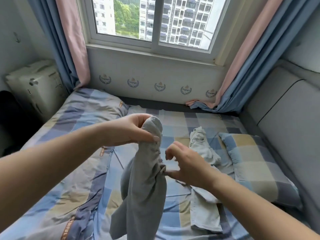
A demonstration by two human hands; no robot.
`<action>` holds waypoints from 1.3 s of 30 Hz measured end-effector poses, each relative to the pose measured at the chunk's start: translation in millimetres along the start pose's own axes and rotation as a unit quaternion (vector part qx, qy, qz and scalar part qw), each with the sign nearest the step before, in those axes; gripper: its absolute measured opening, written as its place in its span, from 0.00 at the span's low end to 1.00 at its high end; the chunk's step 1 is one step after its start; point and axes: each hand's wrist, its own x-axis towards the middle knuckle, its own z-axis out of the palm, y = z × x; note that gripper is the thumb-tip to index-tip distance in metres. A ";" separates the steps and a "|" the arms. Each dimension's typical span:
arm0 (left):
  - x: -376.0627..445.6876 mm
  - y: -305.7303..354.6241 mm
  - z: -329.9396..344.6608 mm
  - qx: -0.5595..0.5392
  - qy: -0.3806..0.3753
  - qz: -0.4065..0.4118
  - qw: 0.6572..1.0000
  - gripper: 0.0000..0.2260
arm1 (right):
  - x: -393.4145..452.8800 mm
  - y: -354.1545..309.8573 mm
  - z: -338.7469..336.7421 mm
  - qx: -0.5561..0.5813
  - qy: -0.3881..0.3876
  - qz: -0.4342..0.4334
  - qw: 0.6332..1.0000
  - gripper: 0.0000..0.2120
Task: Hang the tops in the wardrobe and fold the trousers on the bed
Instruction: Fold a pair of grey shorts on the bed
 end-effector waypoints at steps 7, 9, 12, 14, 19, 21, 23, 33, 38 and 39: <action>-27.6 65.8 -9.3 0.345 0.043 0.125 0.929 0.16 | 54.6 -30.9 -37.3 0.084 0.024 0.005 0.996 0.24; -37.3 80.3 -15.7 0.478 0.049 0.199 0.854 0.16 | 68.0 -40.9 -40.0 0.114 0.035 0.014 0.993 0.16; -56.1 96.4 -29.4 0.589 0.059 0.273 0.758 0.15 | 82.8 -54.0 -35.4 0.174 0.029 0.038 0.984 0.14; -69.6 100.4 -39.5 0.633 0.087 0.296 0.710 0.15 | 88.5 -58.8 -27.0 0.202 0.023 0.048 0.978 0.16; -104.9 105.2 -66.1 0.719 0.183 0.331 0.584 0.15 | 85.6 -62.5 18.5 0.186 0.081 0.118 0.972 0.25; -119.5 107.9 -78.0 0.740 0.209 0.323 0.552 0.15 | 82.0 -70.5 43.7 0.207 0.128 0.143 0.959 0.18; -133.0 109.6 -88.5 0.745 0.231 0.311 0.543 0.16 | 81.2 -79.5 64.0 0.221 0.143 0.143 0.954 0.11; -175.0 135.7 -91.4 0.678 0.332 0.311 0.577 0.17 | 100.4 -122.1 141.1 0.253 0.030 0.167 0.952 0.21; -204.4 141.4 -109.6 0.707 0.318 0.291 0.561 0.16 | 123.8 -116.8 144.8 0.139 0.041 0.132 0.981 0.09; -212.1 139.5 -116.8 0.726 0.313 0.279 0.546 0.15 | 125.2 -109.8 141.1 0.117 0.032 0.122 0.985 0.09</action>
